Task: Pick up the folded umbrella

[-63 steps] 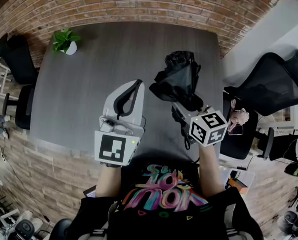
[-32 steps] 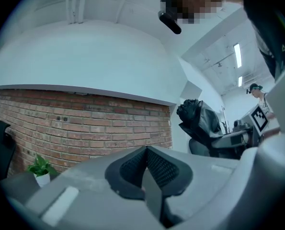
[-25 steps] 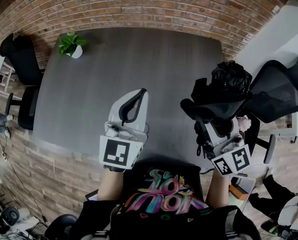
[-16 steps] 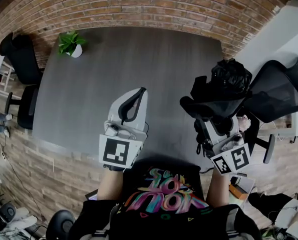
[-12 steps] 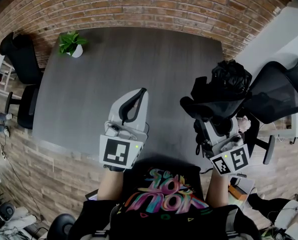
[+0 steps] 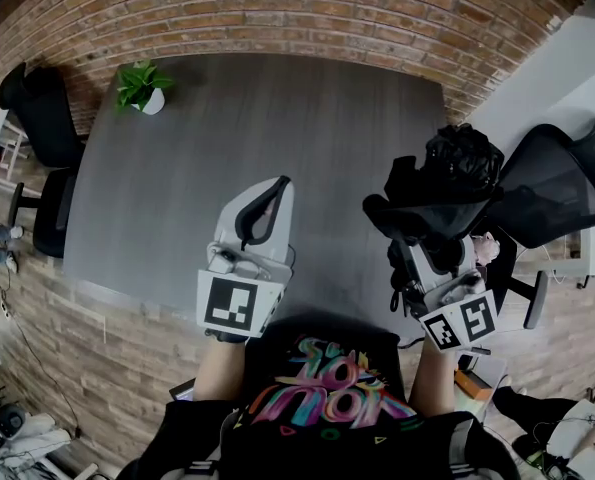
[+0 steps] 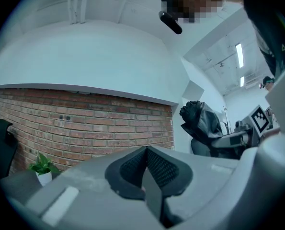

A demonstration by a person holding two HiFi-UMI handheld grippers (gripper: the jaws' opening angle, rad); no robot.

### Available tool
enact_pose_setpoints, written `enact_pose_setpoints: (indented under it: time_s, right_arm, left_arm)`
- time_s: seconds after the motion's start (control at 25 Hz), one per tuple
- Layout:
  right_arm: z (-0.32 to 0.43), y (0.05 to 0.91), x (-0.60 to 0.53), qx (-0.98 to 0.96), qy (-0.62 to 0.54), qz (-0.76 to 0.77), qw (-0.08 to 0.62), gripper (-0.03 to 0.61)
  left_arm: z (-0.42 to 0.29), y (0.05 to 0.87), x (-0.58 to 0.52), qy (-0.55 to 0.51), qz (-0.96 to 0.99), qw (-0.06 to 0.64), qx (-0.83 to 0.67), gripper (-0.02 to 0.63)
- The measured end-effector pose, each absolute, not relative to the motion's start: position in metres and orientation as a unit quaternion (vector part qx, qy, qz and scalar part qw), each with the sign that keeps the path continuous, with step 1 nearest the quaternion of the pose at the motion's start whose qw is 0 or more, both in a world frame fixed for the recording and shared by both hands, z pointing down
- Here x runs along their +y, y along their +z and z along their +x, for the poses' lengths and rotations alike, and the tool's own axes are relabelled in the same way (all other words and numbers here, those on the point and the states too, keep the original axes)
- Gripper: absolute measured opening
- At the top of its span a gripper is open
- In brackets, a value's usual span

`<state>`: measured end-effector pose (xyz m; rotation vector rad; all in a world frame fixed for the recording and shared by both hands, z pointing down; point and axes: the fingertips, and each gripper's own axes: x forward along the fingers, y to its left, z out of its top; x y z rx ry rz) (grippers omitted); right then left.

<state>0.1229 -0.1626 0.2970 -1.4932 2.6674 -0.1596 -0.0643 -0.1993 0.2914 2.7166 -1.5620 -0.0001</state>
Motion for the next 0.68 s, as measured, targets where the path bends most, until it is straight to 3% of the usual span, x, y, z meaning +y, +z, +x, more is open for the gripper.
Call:
enact_pose_setpoints:
  time_s: [0.68]
  right_arm:
    - [0.1154,0.2956,-0.1627,0.873,-0.045,-0.485,0.026,0.236]
  left_arm:
    - [-0.0646,0.2884,-0.1996,-0.001,0.869,0.005,-0.495,0.002]
